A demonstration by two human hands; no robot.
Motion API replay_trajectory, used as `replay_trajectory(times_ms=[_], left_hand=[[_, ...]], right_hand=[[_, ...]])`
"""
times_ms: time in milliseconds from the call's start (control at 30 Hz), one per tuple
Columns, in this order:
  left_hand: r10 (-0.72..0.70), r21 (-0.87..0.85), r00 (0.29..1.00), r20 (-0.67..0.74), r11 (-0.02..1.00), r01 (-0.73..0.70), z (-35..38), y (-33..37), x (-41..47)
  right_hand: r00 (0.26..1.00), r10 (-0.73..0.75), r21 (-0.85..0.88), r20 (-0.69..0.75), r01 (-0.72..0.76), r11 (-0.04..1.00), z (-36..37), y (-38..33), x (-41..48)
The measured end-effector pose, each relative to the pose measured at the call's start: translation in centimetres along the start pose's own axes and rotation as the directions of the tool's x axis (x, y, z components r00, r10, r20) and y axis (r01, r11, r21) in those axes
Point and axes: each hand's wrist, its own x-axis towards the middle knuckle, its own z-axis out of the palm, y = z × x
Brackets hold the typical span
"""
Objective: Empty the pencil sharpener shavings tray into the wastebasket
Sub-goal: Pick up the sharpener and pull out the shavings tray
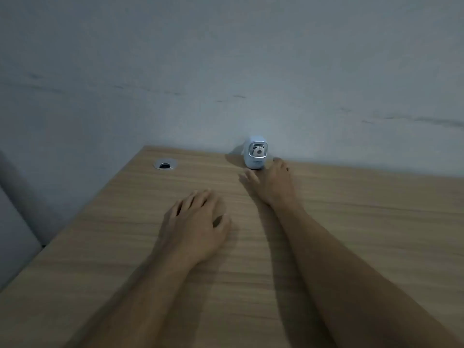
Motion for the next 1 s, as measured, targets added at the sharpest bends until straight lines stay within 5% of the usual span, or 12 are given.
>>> replay_trajectory(times_ms=[100, 367, 667, 1000], left_hand=[[0.021, 0.002, 1.0, -0.016, 1.0, -0.021, 0.7, -0.7, 0.7], [0.025, -0.027, 0.999, -0.041, 0.999, -0.026, 1.3, -1.4, 1.6], [0.031, -0.062, 0.999, -0.011, 0.998, -0.031, 0.5, -1.8, 1.9], [0.268, -0.449, 0.957, 0.112, 0.873, -0.192, -1.7, -2.2, -1.7]], right_hand=[[0.996, 0.07, 0.131, -0.048, -0.064, 0.989, 1.4, -1.1, 2.7], [0.994, 0.092, 0.138, -0.058, -0.084, 0.987, 3.0, -1.6, 5.6], [0.997, -0.012, 0.359, 0.074, -0.016, 0.933, -1.1, 0.0, -2.2], [0.942, -0.234, 0.502, 0.241, 0.085, 0.86, -9.1, 3.1, -15.7]])
